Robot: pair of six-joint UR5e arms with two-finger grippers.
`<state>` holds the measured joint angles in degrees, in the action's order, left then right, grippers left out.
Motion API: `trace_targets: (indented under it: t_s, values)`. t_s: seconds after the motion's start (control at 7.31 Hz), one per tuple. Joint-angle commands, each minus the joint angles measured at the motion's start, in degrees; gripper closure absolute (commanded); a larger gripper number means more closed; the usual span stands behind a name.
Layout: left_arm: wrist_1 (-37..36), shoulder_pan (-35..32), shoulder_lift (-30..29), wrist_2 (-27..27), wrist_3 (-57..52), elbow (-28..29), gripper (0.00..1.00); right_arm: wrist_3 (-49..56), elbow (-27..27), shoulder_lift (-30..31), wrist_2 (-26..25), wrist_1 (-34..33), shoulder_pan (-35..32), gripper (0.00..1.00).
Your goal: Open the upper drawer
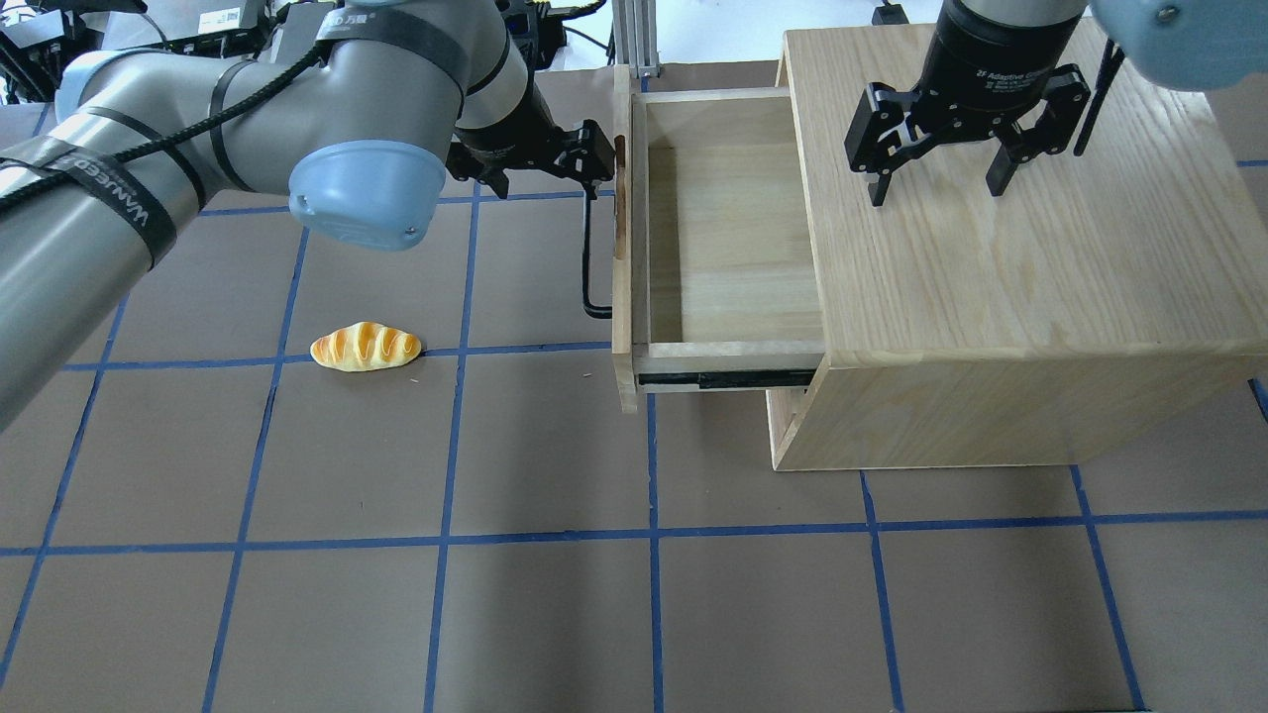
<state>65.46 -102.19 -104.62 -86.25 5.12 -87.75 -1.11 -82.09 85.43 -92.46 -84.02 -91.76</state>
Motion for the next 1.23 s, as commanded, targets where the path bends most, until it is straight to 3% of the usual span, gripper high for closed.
trace_targets:
  t_s: [0.0, 0.41, 0.82, 1.09]
  values:
    - [12.43, 0.15, 2.39, -4.35, -0.02, 5.02, 0.0, -0.03, 0.0, 0.0, 0.0, 0.0, 0.0, 0.0]
    - [15.74, 6.62, 5.3, -5.95, -0.02, 4.35, 0.0, -0.03, 0.0, 0.0, 0.0, 0.0, 0.0, 0.0]
    - [23.71, 12.61, 10.29, -5.6, -0.02, 4.42, 0.0, 0.05, 0.0, 0.0, 0.0, 0.0, 0.0, 0.0]
    - [24.18, 14.21, 11.98, -6.04, -0.46, 3.29, 0.0, 0.06, 0.0, 0.0, 0.0, 0.0, 0.09, 0.0]
